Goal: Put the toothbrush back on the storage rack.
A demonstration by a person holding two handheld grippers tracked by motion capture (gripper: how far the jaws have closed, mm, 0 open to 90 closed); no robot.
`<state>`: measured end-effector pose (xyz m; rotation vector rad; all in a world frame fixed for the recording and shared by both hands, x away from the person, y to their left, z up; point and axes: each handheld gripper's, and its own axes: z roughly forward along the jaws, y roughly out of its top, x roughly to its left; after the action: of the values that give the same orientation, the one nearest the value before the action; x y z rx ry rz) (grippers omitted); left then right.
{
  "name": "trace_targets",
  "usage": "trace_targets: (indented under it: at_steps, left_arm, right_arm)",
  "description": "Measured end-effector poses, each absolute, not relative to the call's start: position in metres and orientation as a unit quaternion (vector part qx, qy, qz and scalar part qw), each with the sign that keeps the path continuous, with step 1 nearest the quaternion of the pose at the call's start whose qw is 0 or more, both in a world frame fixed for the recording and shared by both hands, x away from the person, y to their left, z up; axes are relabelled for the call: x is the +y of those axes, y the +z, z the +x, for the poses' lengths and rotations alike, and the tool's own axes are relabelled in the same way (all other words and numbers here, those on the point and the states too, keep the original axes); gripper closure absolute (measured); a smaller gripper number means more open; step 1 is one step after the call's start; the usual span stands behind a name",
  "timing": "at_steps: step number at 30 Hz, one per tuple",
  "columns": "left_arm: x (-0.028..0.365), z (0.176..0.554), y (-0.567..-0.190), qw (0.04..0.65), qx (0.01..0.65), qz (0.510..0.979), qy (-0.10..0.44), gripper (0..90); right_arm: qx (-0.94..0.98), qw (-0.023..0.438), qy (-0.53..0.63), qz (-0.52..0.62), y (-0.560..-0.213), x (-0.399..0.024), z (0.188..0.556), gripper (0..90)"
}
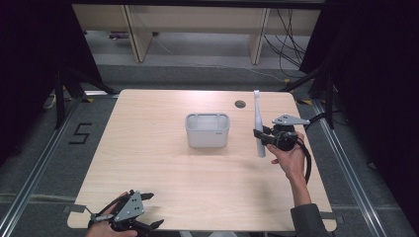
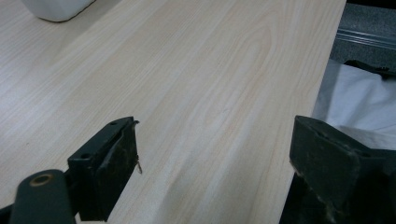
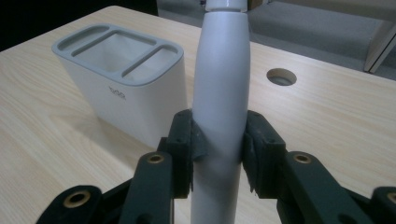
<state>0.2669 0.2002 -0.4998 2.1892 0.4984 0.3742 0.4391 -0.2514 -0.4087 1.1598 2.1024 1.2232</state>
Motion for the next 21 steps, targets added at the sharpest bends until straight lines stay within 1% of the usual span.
trace_targets:
  at_steps: [1, 2, 5, 6, 8, 9, 10, 12, 13, 14, 17, 18, 19, 20, 21]
  left_arm:
    - [0.200, 0.266, -0.500, 0.424, 0.201, 0.871, 0.146, 14.7]
    - [0.200, 0.266, -0.499, 0.419, 0.200, 0.874, 0.142, 14.7]
    - [0.200, 0.267, -0.500, 0.418, 0.200, 0.873, 0.151, 14.7]
    - [0.201, 0.267, -0.499, 0.413, 0.196, 0.877, 0.144, 14.7]
    - [0.201, 0.267, -0.499, 0.412, 0.194, 0.879, 0.144, 14.7]
    - [0.201, 0.267, -0.499, 0.414, 0.196, 0.877, 0.143, 14.7]
    - [0.200, 0.267, -0.499, 0.414, 0.197, 0.877, 0.143, 14.7]
    - [0.200, 0.267, -0.499, 0.413, 0.197, 0.878, 0.142, 14.7]
    - [0.200, 0.267, -0.499, 0.413, 0.196, 0.878, 0.142, 14.7]
    - [0.200, 0.267, -0.500, 0.414, 0.199, 0.877, 0.141, 14.7]
    - [0.200, 0.267, -0.499, 0.413, 0.197, 0.877, 0.142, 14.7]
    - [0.200, 0.267, -0.500, 0.413, 0.197, 0.878, 0.142, 14.7]
    - [0.200, 0.267, -0.501, 0.414, 0.198, 0.876, 0.151, 14.7]
    - [0.200, 0.267, -0.501, 0.409, 0.199, 0.876, 0.162, 14.7]
    - [0.200, 0.267, -0.501, 0.414, 0.200, 0.876, 0.146, 14.7]
  right_arm:
    - [0.762, 0.223, 0.444, 0.414, -0.408, -0.252, 0.440, 66.6]
    - [0.754, 0.212, 0.450, 0.428, -0.409, -0.249, 0.439, 66.6]
    - [0.757, 0.229, 0.452, 0.413, -0.408, -0.249, 0.441, 66.6]
    - [0.748, 0.219, 0.460, 0.425, -0.409, -0.245, 0.440, 66.6]
    - [0.751, 0.240, 0.460, 0.409, -0.408, -0.245, 0.443, 66.6]
    - [0.747, 0.223, 0.465, 0.420, -0.408, -0.242, 0.442, 66.6]
    - [0.752, 0.238, 0.462, 0.407, -0.406, -0.244, 0.443, 66.6]
    - [0.740, 0.241, 0.475, 0.412, -0.404, -0.240, 0.443, 66.6]
    - [0.738, 0.233, 0.480, 0.413, -0.403, -0.239, 0.442, 66.6]
    - [0.740, 0.236, 0.478, 0.410, -0.401, -0.240, 0.443, 66.6]
    - [0.728, 0.225, 0.496, 0.417, -0.398, -0.239, 0.443, 66.6]
    - [0.729, 0.234, 0.494, 0.412, -0.398, -0.241, 0.444, 66.6]
    - [0.728, 0.228, 0.496, 0.415, -0.396, -0.240, 0.445, 66.6]
    - [0.724, 0.235, 0.499, 0.415, -0.395, -0.240, 0.445, 66.6]
    - [0.725, 0.244, 0.500, 0.407, -0.395, -0.241, 0.447, 66.6]
